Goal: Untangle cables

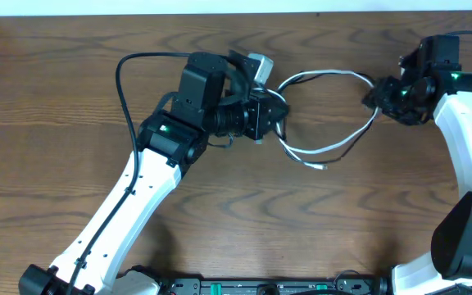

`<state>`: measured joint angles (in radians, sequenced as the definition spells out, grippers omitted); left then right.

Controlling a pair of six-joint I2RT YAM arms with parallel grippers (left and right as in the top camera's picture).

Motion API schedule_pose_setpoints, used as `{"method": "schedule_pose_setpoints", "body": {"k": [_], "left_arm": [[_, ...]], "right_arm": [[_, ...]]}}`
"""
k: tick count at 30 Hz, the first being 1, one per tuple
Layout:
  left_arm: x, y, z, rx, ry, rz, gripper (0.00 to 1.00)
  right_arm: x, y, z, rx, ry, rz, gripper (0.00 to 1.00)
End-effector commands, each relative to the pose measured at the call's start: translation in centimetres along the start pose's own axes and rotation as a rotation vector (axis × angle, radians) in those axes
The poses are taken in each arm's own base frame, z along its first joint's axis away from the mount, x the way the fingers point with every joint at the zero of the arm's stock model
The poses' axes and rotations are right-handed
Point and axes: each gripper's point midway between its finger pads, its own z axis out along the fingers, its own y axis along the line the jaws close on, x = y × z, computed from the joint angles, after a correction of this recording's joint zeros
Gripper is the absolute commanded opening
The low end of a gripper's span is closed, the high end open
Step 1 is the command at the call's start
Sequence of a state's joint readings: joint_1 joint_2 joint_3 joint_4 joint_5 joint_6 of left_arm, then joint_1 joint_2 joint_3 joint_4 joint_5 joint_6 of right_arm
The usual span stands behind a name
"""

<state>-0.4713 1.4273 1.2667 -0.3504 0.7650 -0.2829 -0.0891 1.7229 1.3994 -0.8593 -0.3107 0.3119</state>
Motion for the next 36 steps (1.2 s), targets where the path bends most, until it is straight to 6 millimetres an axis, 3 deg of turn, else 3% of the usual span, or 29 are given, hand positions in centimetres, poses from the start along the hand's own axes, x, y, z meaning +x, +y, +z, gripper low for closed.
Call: {"method": "schedule_pose_setpoints", "body": {"k": [1,4,7,10,14,22,27,32,36], "left_arm": [[1.4,-2.7,0.4,0.208,0.085,0.052,0.31],[1.6,-3.4,0.6,0.277,0.102,0.056,0.41],[1.4,-3.6,0.5,0.293,0.094,0.078,0.41],[1.1,-3.0,0.7,0.252,0.080,0.084,0.22],[1.1,-1.3,1.1,0.153,0.071,0.062,0.21],[1.9,2.8,2.8,-0.010,0.094,0.008,0.50],[3.6,5.6,6.0,-0.075,0.148,-0.015,0.57],[5.2,6.6,11.2,-0.049,0.172,0.032,0.65],[7.1,9.0,15.4,-0.106,0.182,0.065,0.65]], "right_arm": [[0.6,3.6,-0.4,-0.184,0.029,-0.161,0.74],[1.3,5.5,-0.8,-0.291,0.048,-0.232,0.87],[1.9,7.1,-1.4,-0.393,0.061,-0.280,0.90],[1.9,7.3,-1.5,-0.407,0.063,-0.281,0.89],[1.9,7.0,-1.3,-0.384,0.060,-0.284,0.87],[1.4,3.5,-0.3,-0.174,0.055,-0.187,0.85],[1.7,2.7,-0.2,-0.129,0.066,-0.179,0.84],[1.1,1.5,-0.2,-0.080,0.050,-0.151,0.82],[0.8,0.5,-0.5,-0.072,0.045,-0.115,0.83]]}}
